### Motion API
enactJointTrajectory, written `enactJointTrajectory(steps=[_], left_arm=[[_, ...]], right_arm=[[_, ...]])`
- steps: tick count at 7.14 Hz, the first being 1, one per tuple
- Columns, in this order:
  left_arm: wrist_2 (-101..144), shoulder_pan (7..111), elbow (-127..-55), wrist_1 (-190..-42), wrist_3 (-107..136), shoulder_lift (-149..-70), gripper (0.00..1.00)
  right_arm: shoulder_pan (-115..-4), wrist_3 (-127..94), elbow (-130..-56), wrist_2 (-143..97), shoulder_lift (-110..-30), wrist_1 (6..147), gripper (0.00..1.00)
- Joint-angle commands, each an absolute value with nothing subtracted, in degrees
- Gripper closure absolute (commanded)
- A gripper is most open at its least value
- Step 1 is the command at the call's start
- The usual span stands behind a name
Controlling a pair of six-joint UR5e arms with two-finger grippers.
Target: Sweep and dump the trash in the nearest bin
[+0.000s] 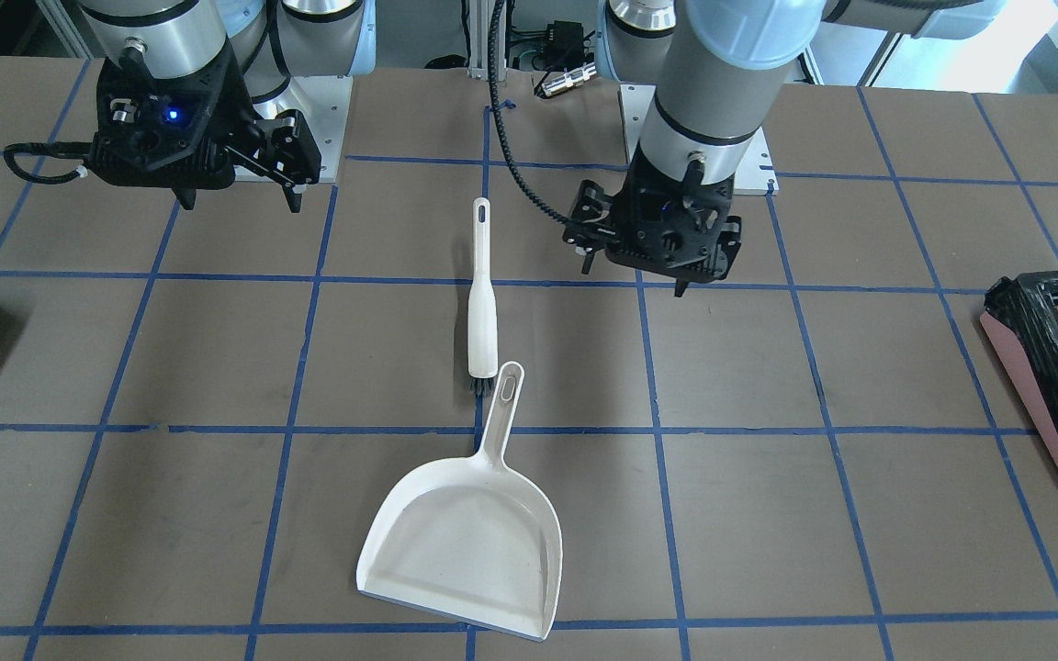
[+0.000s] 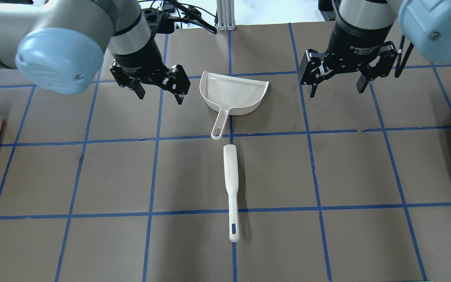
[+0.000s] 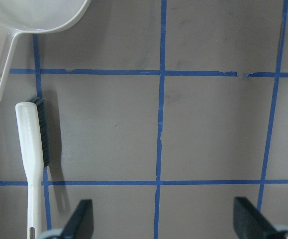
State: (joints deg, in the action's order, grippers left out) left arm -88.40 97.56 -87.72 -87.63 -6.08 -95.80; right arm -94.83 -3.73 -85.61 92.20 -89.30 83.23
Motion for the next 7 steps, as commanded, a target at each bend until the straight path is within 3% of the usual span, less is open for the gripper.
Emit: enactJointTrajectory(steps=[1, 3, 7], left_arm=[[-93.06, 91.36, -87.01, -93.14, -8.52, -92.30, 0.00], [-91.84, 83.70, -86.84, -93.34, -9.84, -89.92, 0.00], [-91.32, 83.50, -87.98, -93.34, -9.76, -88.95, 0.00]], right_arm=[[-94.83, -3.69, -85.61, 92.11, -89.30, 83.23, 0.00], [-94.83, -3.78, -85.61, 92.11, -89.30, 83.23, 0.00], [-94.83, -3.78, -85.61, 92.11, -89.30, 83.23, 0.00]])
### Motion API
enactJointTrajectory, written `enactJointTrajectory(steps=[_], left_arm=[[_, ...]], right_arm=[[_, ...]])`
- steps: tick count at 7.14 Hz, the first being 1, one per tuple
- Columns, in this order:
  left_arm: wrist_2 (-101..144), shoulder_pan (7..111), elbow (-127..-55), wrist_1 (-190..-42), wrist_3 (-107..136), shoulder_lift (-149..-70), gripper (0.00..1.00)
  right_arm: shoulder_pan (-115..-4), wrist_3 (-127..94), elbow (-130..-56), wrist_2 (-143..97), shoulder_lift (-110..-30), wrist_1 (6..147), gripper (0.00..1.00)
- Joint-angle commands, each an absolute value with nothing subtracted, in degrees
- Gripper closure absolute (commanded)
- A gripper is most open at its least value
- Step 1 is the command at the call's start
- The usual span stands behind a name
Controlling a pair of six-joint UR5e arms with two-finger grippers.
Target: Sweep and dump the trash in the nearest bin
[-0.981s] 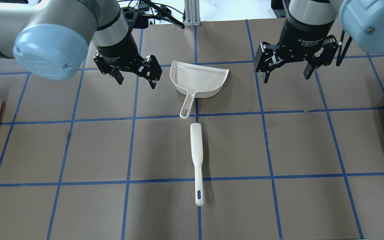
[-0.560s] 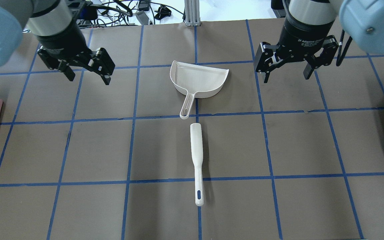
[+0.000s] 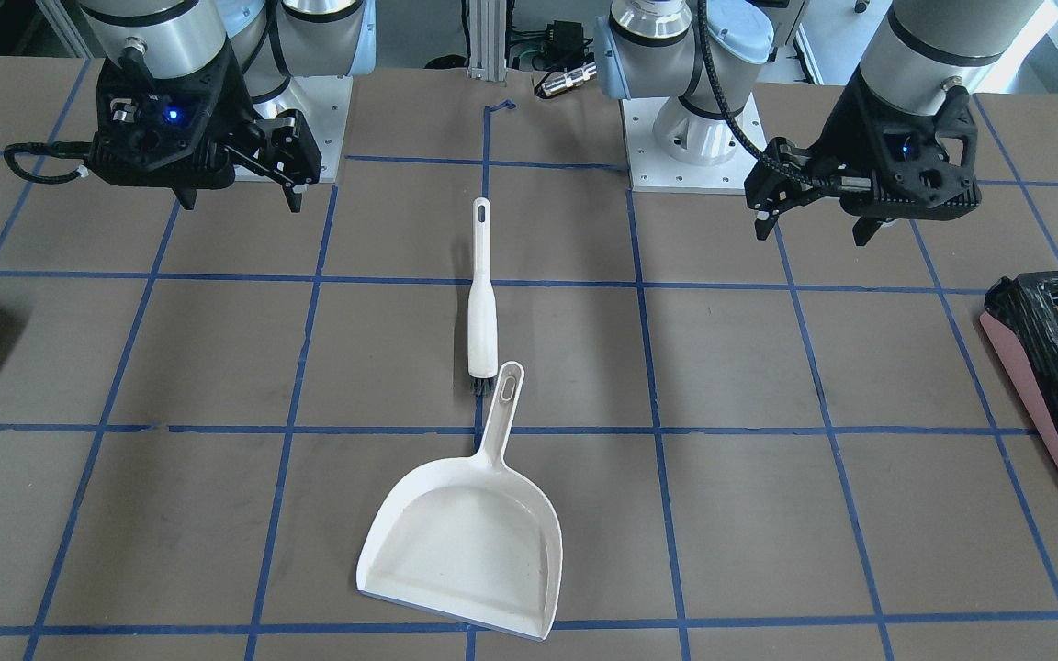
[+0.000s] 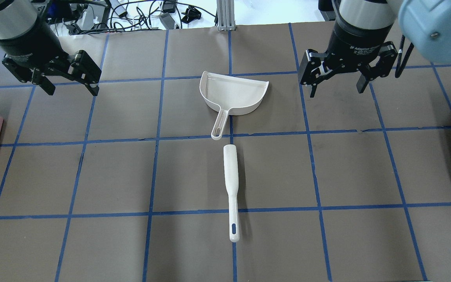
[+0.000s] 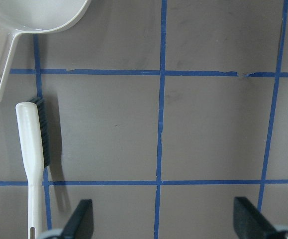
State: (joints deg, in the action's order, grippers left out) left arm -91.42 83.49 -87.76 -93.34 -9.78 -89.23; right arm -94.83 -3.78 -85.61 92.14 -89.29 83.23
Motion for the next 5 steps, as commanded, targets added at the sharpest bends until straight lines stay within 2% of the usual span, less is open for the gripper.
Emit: enactJointTrajectory(steps=[1, 5], left_arm=[[-90.01, 83.76, -88.15, -92.82, -8.97, -89.03, 0.00], [-89.38, 83.41, -87.98, -92.72, -9.84, -88.59, 0.00]], right_arm=[[-94.83, -3.78, -85.61, 92.11, -89.30, 83.23, 0.00], [-94.83, -3.78, -85.61, 92.11, -89.30, 83.23, 0.00]])
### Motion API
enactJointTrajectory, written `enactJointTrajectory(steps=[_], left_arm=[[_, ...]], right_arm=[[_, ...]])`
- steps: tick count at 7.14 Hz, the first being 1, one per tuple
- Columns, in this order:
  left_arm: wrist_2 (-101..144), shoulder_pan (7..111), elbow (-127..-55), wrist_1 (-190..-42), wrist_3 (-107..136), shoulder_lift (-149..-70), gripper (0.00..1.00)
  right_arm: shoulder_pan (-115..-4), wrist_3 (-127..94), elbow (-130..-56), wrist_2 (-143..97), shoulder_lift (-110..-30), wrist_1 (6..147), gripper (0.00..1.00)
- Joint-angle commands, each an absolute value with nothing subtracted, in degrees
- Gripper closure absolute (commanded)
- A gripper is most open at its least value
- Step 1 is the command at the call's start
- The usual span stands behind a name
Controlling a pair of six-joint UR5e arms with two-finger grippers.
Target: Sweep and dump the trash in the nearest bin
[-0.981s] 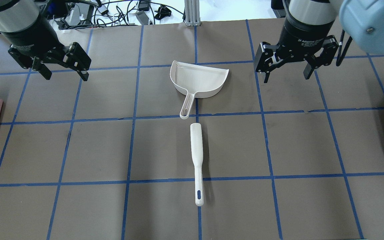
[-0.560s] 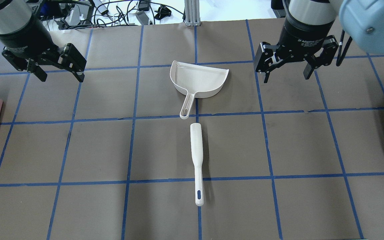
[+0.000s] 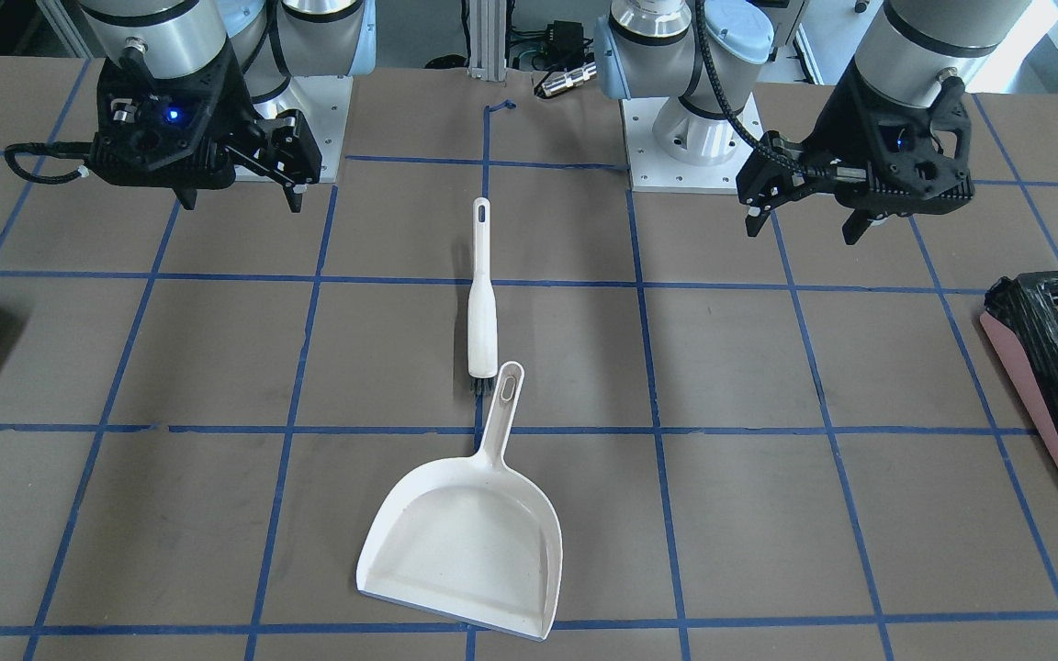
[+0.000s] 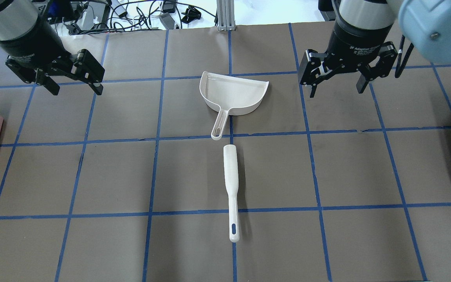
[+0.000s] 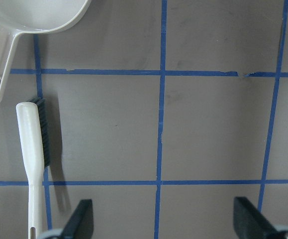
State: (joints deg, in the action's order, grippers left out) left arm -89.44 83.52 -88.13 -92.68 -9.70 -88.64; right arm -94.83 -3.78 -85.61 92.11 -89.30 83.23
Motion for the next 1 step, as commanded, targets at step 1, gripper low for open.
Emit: enactJointTrajectory(steps=[1], left_arm=[[-89.65, 83.41, -87.98, -92.72, -9.84, -88.42, 0.00]], right_arm=[[-94.83, -3.78, -85.61, 92.11, -89.30, 83.23, 0.00]])
